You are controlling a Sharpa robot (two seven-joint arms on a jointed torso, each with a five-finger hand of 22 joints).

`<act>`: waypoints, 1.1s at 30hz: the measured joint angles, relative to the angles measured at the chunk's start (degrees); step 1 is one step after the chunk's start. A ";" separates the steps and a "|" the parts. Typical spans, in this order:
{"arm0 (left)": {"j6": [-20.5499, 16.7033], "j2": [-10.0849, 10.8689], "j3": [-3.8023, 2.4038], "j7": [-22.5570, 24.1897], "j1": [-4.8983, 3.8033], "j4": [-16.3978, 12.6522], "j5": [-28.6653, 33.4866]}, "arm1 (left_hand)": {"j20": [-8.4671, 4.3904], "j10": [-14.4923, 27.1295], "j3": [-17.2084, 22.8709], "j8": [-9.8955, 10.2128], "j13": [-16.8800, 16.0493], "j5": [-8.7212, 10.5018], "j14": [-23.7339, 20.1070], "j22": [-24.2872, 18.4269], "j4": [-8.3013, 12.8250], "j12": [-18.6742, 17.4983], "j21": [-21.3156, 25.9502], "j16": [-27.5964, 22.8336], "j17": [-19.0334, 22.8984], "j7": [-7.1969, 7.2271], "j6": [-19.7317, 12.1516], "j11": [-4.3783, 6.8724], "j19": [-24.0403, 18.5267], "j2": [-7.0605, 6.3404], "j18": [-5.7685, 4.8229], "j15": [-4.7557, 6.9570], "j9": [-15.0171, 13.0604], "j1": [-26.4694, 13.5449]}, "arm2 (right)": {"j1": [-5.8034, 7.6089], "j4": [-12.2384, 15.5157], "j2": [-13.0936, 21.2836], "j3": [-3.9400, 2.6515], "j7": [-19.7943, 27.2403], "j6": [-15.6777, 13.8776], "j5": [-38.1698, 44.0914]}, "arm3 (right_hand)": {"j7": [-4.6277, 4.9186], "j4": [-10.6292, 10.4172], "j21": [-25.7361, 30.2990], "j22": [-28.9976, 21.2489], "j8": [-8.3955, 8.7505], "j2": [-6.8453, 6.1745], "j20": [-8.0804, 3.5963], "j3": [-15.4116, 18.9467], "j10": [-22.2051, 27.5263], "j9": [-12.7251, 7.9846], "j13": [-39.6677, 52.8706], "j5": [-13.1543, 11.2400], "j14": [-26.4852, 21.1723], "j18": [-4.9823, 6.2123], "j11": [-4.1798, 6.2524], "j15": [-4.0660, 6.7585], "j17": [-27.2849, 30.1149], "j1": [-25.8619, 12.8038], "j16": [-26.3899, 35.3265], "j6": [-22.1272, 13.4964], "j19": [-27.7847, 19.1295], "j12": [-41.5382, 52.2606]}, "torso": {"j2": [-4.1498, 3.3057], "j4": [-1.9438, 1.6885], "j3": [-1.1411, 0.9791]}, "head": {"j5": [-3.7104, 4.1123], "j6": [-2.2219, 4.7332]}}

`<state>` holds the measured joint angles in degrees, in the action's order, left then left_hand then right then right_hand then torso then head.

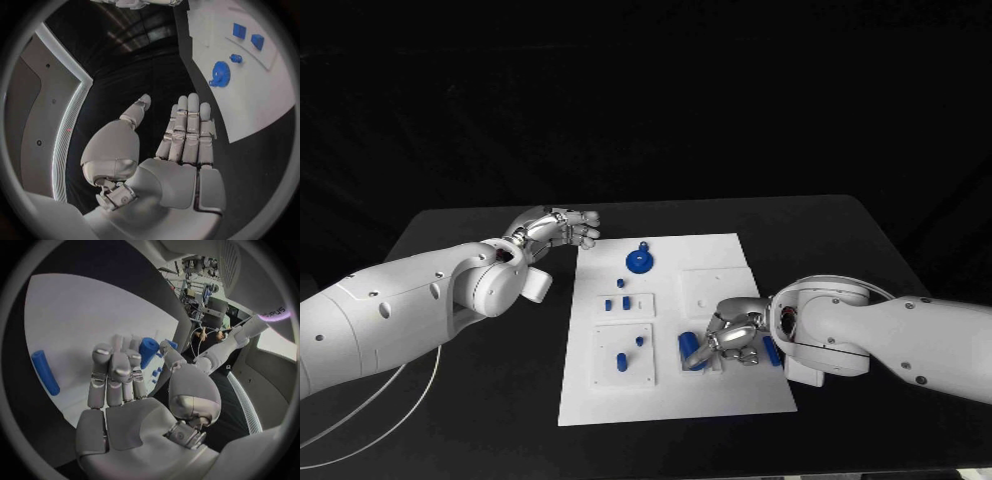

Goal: Assemble the parts on the task board

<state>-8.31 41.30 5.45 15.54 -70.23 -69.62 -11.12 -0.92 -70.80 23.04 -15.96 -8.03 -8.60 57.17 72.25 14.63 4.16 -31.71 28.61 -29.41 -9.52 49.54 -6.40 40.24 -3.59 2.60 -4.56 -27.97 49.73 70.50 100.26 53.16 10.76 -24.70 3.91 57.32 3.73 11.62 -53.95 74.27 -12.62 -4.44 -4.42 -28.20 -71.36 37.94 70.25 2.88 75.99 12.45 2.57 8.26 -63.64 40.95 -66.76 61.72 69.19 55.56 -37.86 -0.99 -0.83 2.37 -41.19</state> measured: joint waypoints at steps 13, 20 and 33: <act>0.00 0.07 0.00 0.03 0.00 -0.01 0.00 | 0.00 0.00 0.00 0.00 0.00 -0.22 0.00 0.08 0.00 0.00 0.00 -0.22 -0.14 0.00 0.00 0.00 0.00 0.00 0.00 0.00 -0.01 0.00 | 0.03 -0.09 -0.62 0.01 -0.32 -0.03 1.85 | 0.06 -1.26 -0.39 0.39 -0.36 -1.06 0.00 -2.05 -0.01 -0.07 0.00 -0.01 0.20 0.00 -0.01 -0.18 0.00 0.34 -0.24 0.26 0.00 0.13 | -0.01 -0.03 0.03 | -0.04 -0.12; 0.01 0.09 0.00 0.03 0.00 -0.03 -0.01 | 0.00 0.00 0.00 0.00 -0.01 -0.44 0.00 0.17 0.00 0.00 0.00 -0.22 -0.29 0.00 0.00 0.00 0.00 0.00 0.00 0.00 -0.01 0.00 | 0.08 -0.10 -0.71 -0.05 -0.29 0.05 2.17 | 0.05 -1.31 -0.62 0.49 -0.40 -2.54 0.21 -3.33 -0.01 -0.20 0.00 -0.06 0.22 0.00 -0.01 -0.20 0.10 1.71 -0.37 0.28 0.20 0.13 | -0.01 0.01 0.03 | -0.19 -0.11; 0.01 0.14 0.01 0.00 0.00 -0.01 -0.02 | 0.00 0.00 0.15 0.00 -0.01 -0.66 0.00 0.27 -0.15 0.00 0.00 -0.34 -0.45 0.00 0.00 0.00 0.00 0.00 0.00 0.00 0.03 0.00 | 0.04 -0.12 -0.71 0.00 0.18 0.04 2.30 | 0.05 4.81 -0.62 0.47 -0.46 -4.08 -0.08 5.08 0.00 -0.03 0.20 -0.04 0.16 0.01 -0.01 -0.14 0.21 -1.66 -0.47 0.29 -0.13 0.13 | -0.03 0.02 -0.04 | -0.32 -0.23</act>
<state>-8.30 41.44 5.46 15.54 -70.23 -69.63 -11.14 -0.92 -70.80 23.19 -15.96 -8.04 -9.26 57.17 72.52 14.48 4.16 -31.71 28.27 -29.87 -9.52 49.54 -6.40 40.24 -3.59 2.59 -4.56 -27.94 49.73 70.53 100.14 52.45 10.77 -24.52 3.95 59.62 3.78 16.43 -54.57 74.74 -13.08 -8.53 -4.50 -23.12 -71.36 37.91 70.45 2.84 76.15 12.46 2.56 8.12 -63.43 39.29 -67.23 62.01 69.06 55.69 -37.89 -0.97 -0.87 2.05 -41.42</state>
